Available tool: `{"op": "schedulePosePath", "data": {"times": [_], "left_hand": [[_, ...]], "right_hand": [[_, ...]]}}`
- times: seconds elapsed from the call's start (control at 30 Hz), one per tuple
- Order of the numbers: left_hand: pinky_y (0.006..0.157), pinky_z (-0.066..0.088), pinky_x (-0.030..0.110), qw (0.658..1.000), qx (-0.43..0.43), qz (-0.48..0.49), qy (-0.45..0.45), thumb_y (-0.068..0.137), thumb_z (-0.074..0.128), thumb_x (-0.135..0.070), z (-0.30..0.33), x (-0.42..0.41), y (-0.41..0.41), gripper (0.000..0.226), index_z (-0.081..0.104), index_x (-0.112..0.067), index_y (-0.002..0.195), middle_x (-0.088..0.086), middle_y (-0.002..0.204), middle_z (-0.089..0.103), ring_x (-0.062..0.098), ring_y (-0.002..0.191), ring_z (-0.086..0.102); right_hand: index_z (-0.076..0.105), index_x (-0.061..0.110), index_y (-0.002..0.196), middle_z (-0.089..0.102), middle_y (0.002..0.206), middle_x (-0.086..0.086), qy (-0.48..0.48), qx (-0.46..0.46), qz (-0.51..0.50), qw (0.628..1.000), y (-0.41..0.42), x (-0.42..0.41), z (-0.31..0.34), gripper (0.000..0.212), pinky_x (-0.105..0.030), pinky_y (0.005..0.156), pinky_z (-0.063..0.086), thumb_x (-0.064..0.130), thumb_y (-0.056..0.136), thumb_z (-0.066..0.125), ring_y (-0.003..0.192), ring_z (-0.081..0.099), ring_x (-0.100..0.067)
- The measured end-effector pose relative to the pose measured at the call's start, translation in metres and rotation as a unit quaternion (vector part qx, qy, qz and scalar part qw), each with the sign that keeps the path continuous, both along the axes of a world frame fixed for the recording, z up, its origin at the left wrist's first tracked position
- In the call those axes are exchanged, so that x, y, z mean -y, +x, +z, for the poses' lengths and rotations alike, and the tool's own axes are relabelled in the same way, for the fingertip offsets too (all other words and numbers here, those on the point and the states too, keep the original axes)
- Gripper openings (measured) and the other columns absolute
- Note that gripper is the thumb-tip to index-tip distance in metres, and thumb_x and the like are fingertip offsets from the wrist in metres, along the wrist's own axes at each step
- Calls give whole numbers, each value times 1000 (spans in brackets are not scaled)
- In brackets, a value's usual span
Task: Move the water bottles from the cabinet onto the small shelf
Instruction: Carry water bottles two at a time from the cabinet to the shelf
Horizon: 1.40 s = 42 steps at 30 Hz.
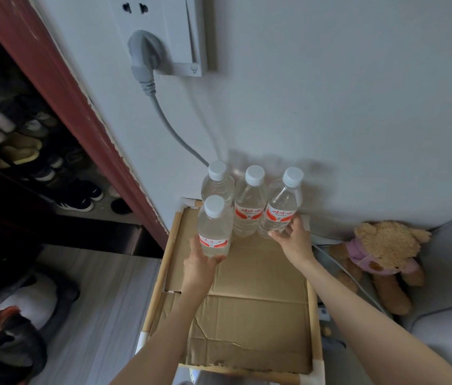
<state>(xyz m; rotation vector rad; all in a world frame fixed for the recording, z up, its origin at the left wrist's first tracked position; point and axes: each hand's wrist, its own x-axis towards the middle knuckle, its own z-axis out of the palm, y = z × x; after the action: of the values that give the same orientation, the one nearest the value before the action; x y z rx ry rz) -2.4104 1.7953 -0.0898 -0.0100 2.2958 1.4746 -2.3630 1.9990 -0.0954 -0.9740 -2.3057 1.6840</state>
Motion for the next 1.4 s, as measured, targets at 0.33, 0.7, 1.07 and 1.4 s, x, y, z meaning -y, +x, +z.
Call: {"op": "schedulePosePath", "data": {"times": [0.33, 0.7, 1.07, 1.4], "left_hand": [[84, 45, 34, 998, 23, -45, -27, 75, 71, -15, -2, 7, -6, 67, 30, -17, 129, 12, 113, 60, 30, 104, 55], [104, 30, 33, 973, -80, -182, -119, 82, 62, -32, 12, 53, 15, 78, 12, -25, 143, 2, 149, 26, 20, 135, 28], [106, 27, 53, 871, -237, -41, -428, 83, 28, -55, 52, 205, 119, 65, 35, -20, 136, 12, 144, 37, 32, 135, 28], [103, 30, 55, 856, -57, 219, -465, 85, 9, -65, 47, 294, 354, 72, 38, -21, 135, 12, 140, 42, 34, 132, 33]], "right_hand": [[38, 19, 130, 56, 127, -2, 56, 50, 3, 997, 1, 6, 6, 62, -31, 95, 39, 24, 77, 71, 117, 52, -19], [13, 20, 144, 23, 152, -3, 120, 123, 69, 983, 58, 59, 9, 81, -43, 111, 25, 51, 82, 55, 138, 23, -22], [21, 27, 143, 17, 153, -6, 378, -27, 446, 811, 67, 121, 28, 69, -51, 113, 15, 51, 84, 48, 139, 20, -30], [16, 23, 144, 12, 154, -3, 350, -136, 670, 640, 122, 275, 45, 70, -46, 115, 9, 58, 86, 33, 142, 9, -21]]}}
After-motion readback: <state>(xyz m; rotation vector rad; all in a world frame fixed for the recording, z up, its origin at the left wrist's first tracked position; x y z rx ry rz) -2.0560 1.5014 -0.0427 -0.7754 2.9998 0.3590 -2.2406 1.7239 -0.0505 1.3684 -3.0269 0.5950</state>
